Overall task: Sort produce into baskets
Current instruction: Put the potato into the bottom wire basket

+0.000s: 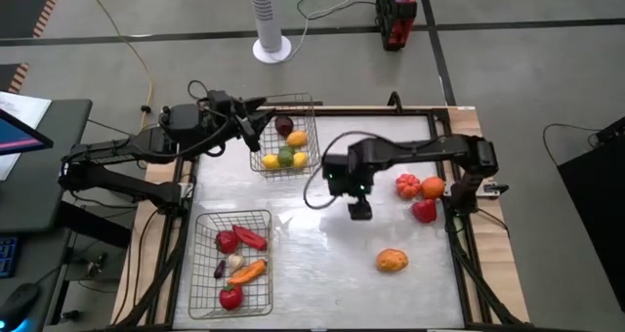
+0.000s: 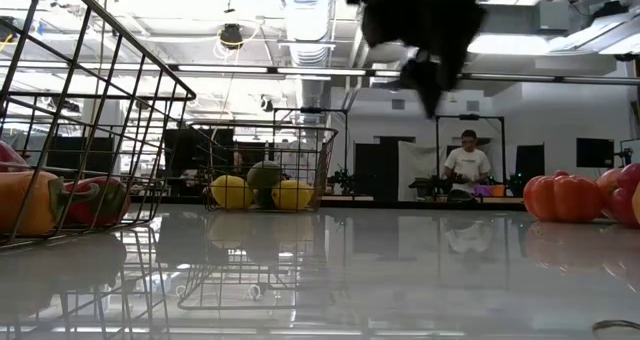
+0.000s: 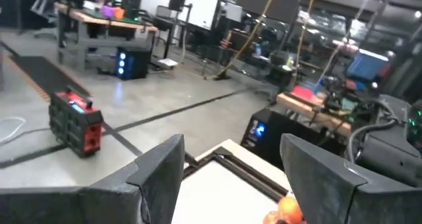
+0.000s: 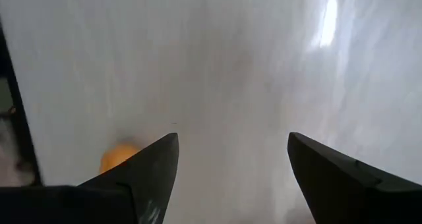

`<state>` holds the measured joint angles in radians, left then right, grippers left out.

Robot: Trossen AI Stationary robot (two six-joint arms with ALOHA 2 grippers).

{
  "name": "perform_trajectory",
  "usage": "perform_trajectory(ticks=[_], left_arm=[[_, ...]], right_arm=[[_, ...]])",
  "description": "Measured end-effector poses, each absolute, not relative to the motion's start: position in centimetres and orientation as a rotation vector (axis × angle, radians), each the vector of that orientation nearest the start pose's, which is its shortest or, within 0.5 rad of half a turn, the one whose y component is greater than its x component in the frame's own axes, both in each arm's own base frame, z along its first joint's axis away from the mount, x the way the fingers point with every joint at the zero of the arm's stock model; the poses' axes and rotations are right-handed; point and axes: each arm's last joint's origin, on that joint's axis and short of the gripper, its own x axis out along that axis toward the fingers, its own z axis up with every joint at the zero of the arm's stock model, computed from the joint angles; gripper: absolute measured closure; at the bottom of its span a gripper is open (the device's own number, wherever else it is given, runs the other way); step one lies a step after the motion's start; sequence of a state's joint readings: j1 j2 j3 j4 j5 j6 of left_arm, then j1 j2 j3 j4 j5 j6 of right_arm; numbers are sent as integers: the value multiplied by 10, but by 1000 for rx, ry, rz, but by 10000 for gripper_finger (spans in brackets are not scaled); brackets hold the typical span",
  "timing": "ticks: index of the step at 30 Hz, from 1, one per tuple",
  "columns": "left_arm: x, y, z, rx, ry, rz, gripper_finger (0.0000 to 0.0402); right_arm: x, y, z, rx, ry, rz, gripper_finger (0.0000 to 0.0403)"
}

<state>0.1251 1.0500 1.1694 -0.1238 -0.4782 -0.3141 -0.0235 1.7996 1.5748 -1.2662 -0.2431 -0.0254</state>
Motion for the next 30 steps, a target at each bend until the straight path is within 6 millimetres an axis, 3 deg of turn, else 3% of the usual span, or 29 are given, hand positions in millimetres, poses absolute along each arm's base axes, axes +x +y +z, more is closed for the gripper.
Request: perform_trajectory(ticks=[7, 16, 22, 30], left_arm=[[216, 38, 421, -188, -44, 495, 163], [217, 35, 418, -132, 5, 399, 163], [217, 35, 419, -93, 13, 392, 163], [217, 34, 419, -111, 11, 365, 163]], right_arm=[[324, 58, 246, 165, 1618, 239, 91], [305, 124, 243, 170, 1651, 132, 91], [287, 143, 226, 216, 1738, 76, 91], [265, 157, 187, 155, 1784, 128, 91]])
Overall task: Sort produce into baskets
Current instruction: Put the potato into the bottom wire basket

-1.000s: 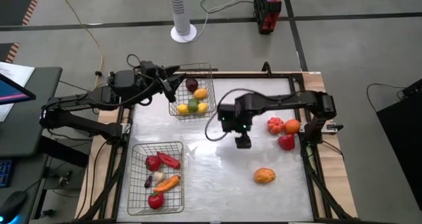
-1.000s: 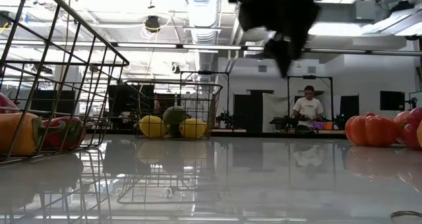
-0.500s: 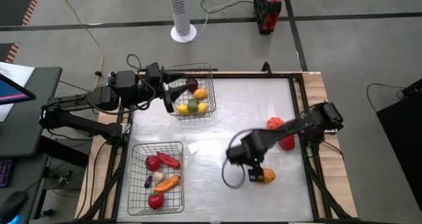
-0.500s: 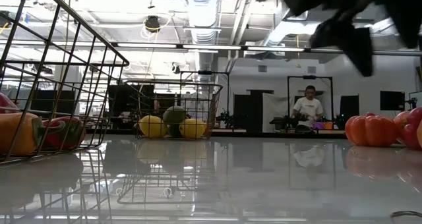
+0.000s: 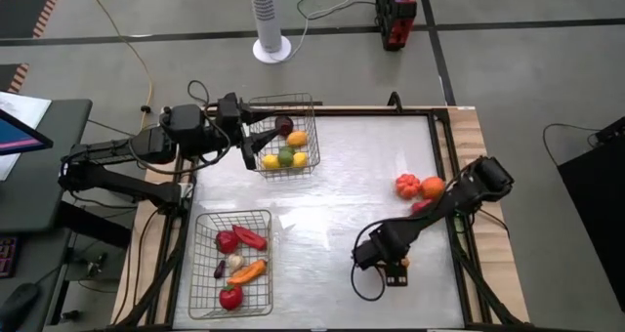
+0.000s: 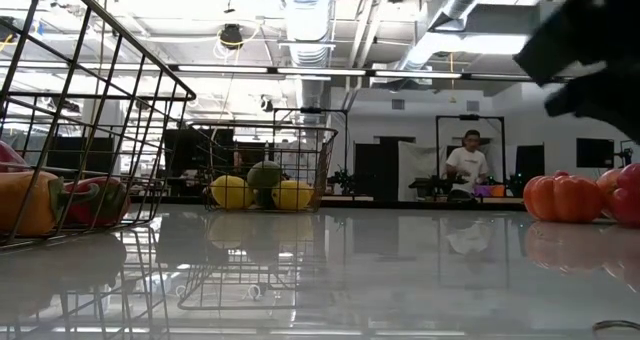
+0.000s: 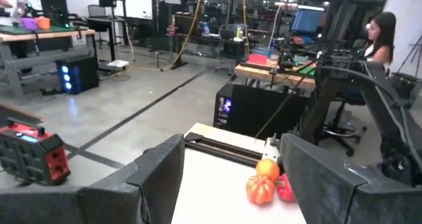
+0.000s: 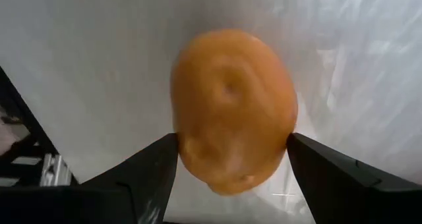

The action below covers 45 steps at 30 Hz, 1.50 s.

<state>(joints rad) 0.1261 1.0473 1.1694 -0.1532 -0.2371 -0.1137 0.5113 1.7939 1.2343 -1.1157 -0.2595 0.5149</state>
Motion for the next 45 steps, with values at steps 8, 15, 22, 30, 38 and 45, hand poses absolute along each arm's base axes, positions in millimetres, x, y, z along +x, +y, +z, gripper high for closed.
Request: perform_trajectory(ticks=[8, 15, 22, 30, 38, 45], left_arm=[[211, 34, 423, -176, -29, 369, 163], [205, 33, 428, -230, -71, 379, 163], [202, 33, 429, -230, -75, 396, 163], [202, 34, 429, -229, -76, 416, 163], [202, 33, 428, -218, -65, 375, 163], [190, 29, 430, -225, -39, 293, 163]], right_arm=[[249, 150, 170, 20, 1809, 195, 91], [252, 145, 178, -44, 1737, 255, 105], [251, 117, 212, -38, 1581, 143, 129], [272, 67, 255, 47, 1335, -62, 130], [331, 4, 304, 244, 927, -202, 130], [393, -12, 339, 285, 650, -25, 130]])
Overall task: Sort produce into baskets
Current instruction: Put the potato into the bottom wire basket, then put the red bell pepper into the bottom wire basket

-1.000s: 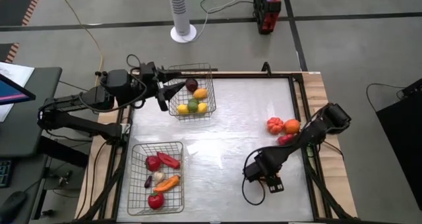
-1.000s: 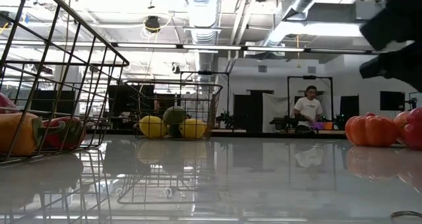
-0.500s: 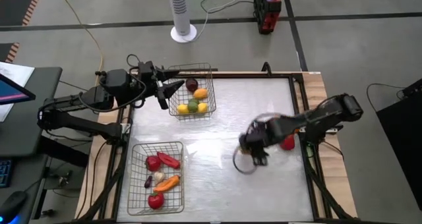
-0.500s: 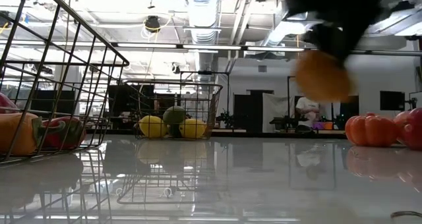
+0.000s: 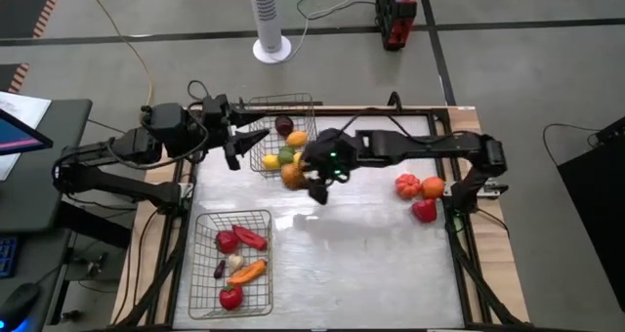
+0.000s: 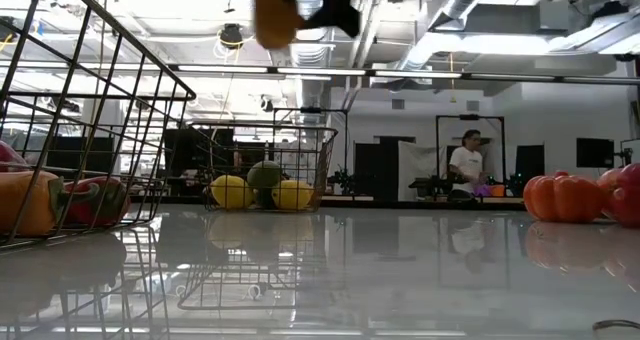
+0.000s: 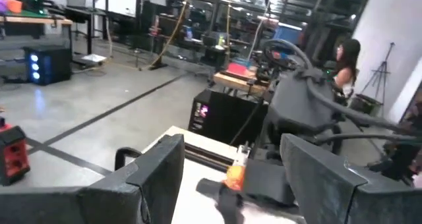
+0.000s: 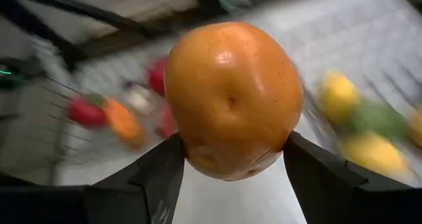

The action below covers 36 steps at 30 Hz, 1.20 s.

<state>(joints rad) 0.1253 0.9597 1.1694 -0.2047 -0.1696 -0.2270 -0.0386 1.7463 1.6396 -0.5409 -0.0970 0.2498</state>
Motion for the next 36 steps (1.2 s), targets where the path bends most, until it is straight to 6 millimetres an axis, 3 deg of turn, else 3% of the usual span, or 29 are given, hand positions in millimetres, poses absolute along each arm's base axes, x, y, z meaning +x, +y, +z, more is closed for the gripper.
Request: perform_trajectory(ticks=[9, 17, 23, 30, 36], left_arm=[[159, 24, 446, -246, -147, 263, 163], [145, 23, 454, -288, -227, 264, 163], [146, 25, 456, -366, -263, 306, 163], [153, 26, 455, -390, -265, 300, 163], [157, 25, 453, -354, -235, 274, 163]], right_arm=[[462, 15, 340, 186, 589, 220, 130], [490, 35, 331, 17, 544, 373, 128], [493, 39, 324, -29, 553, 427, 115], [488, 32, 326, -37, 584, 408, 40], [452, 20, 338, -89, 833, 202, 16]])
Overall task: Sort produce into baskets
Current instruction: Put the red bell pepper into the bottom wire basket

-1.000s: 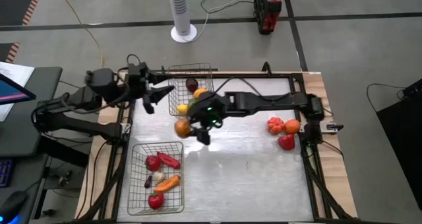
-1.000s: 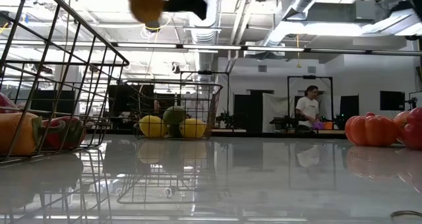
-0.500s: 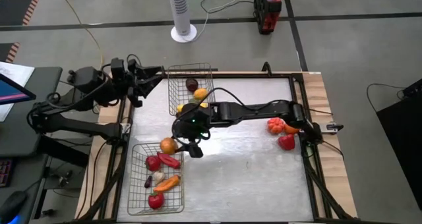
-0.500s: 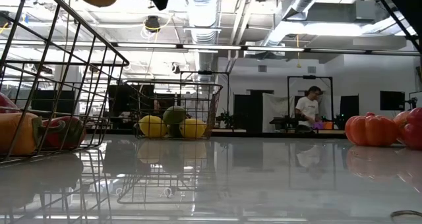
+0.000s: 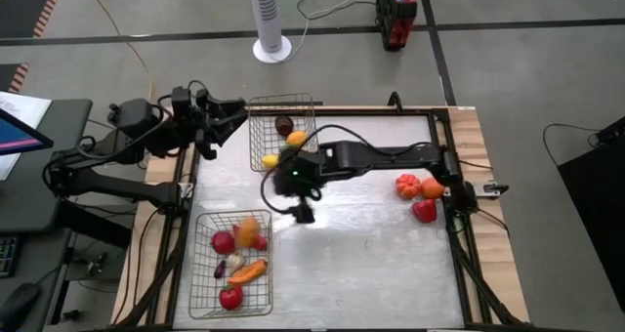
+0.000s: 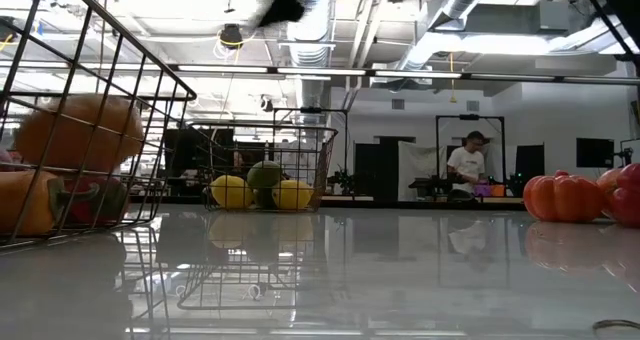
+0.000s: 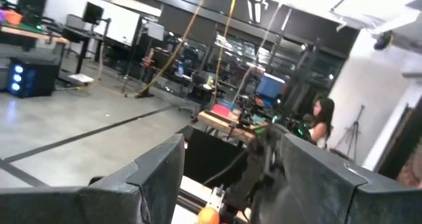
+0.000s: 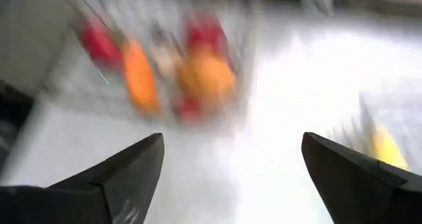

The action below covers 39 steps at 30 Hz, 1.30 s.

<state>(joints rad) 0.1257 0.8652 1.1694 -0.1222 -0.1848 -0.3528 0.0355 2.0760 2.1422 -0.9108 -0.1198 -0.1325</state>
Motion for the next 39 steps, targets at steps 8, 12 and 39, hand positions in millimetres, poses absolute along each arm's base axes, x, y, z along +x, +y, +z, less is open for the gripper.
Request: perform_trajectory(ticks=[8, 12, 39], left_arm=[[159, 24, 448, -266, -171, 239, 163], [159, 24, 447, -228, -156, 238, 163], [158, 26, 443, -278, -123, 310, 163]], right_arm=[[384, -13, 323, -13, 1384, -7, 47], [353, -34, 310, 114, 1437, -127, 64], [186, -8, 215, 356, 1962, -141, 8]])
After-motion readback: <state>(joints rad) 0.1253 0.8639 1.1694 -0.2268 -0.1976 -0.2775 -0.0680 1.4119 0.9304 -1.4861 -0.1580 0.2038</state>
